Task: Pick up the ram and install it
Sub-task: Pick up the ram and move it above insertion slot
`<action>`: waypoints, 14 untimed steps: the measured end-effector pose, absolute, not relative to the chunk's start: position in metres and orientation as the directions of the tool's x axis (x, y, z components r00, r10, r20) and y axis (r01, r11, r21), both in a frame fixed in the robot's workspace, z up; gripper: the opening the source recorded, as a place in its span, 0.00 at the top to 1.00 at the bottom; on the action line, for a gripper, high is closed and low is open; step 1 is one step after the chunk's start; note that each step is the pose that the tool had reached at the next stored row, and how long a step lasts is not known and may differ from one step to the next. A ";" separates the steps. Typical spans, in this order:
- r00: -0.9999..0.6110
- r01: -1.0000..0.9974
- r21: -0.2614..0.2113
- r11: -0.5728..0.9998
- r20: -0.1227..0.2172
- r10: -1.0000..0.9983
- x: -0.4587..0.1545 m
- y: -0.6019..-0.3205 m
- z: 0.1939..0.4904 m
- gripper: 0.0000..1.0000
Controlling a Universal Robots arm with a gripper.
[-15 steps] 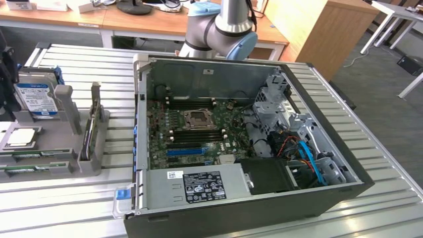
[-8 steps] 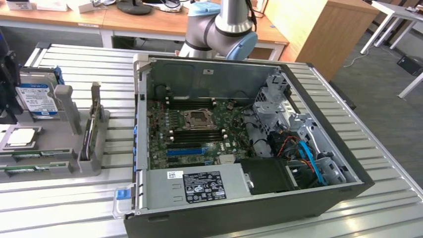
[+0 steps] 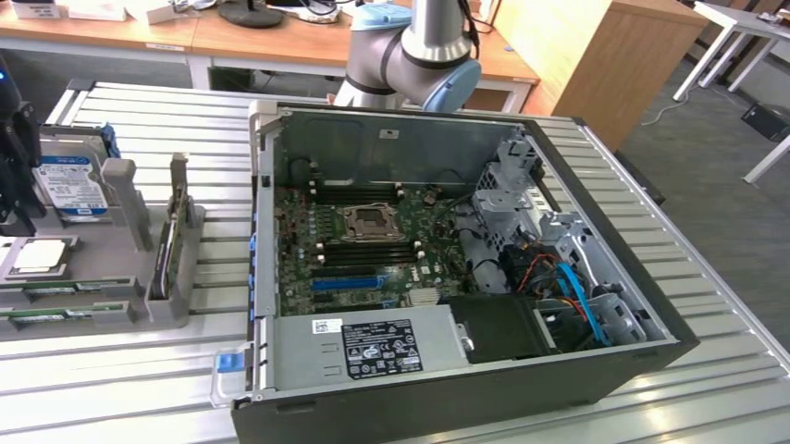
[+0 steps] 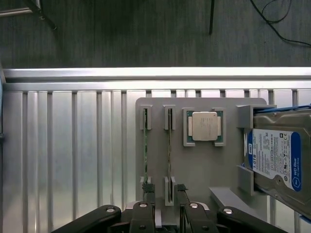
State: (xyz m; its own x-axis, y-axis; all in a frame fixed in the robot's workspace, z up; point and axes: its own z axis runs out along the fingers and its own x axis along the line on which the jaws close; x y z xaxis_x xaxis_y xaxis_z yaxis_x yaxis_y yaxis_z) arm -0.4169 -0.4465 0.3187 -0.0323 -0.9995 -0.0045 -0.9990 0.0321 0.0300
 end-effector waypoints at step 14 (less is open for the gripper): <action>-0.032 -0.999 0.028 0.032 -0.004 -0.999 -0.417 -0.447 0.307 0.70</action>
State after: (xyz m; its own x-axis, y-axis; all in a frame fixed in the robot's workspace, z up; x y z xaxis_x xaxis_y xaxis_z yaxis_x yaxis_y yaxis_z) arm -0.4169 -0.4465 0.3074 -0.0323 -0.9995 -0.0044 -0.9991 0.0322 0.0279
